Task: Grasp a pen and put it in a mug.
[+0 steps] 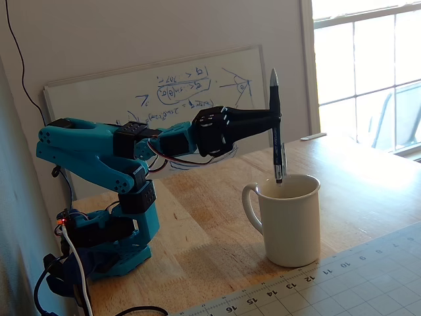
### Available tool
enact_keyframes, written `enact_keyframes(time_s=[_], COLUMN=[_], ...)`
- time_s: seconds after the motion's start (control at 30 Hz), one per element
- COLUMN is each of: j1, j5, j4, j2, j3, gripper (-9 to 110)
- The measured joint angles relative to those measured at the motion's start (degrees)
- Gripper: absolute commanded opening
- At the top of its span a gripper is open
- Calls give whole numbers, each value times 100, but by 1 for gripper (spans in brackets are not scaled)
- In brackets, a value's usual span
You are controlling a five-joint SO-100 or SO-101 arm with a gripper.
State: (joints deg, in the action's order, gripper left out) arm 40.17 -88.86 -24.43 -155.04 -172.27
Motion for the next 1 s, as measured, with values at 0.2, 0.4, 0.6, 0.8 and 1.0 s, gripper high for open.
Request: enact_keyframes(time_s=[0.2,0.4,0.6,0.8,1.0], j1=[0,-53,-545,-1037,-1890], j5=[0,0,0,1222,3683], j4=[0,0,0,0,0], j2=[0,0,-18,-26,-35], j3=[-132,-132,132,563,589], gripper=[20,23,23,23,23])
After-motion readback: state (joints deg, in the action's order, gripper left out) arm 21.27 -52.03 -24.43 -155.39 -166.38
